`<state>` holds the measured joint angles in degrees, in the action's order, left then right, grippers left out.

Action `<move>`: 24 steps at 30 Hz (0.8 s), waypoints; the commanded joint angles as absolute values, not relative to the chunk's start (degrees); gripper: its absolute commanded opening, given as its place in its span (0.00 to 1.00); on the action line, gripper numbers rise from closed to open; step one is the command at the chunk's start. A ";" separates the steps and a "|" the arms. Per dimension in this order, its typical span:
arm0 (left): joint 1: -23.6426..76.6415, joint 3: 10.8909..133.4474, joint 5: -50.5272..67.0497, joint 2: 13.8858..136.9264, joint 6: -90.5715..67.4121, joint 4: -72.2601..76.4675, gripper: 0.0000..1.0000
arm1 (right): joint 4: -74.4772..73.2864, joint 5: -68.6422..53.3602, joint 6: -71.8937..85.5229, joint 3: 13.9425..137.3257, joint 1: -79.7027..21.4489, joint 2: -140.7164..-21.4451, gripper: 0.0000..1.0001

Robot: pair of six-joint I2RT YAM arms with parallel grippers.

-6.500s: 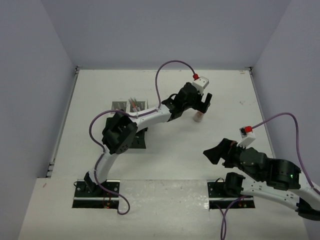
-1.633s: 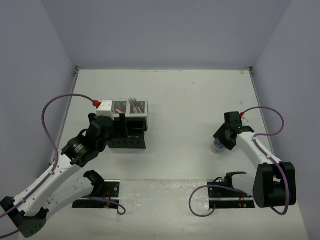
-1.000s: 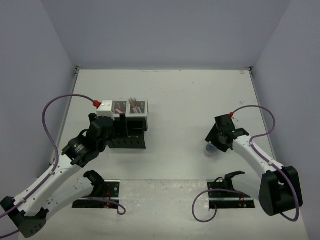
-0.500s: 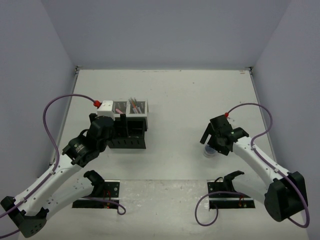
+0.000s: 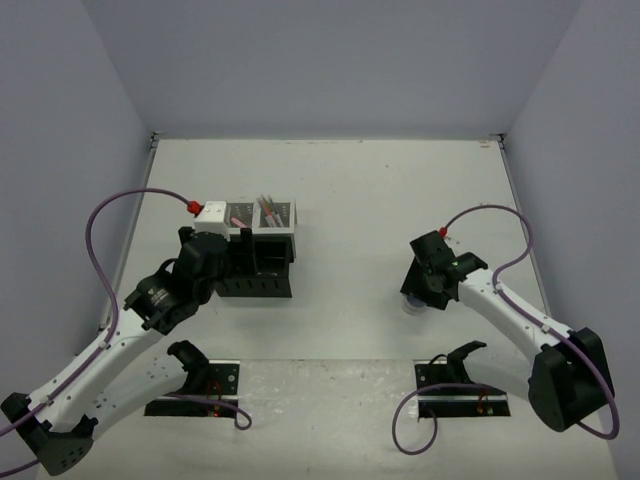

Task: Sort the stationery into containers
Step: Pick up the stationery from the center of the board.

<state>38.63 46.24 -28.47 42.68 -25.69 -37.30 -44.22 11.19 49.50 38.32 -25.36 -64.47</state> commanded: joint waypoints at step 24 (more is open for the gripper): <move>36.74 45.62 -42.15 26.74 -27.93 -35.51 1.00 | -38.57 4.57 43.77 87.99 -54.24 -86.95 0.19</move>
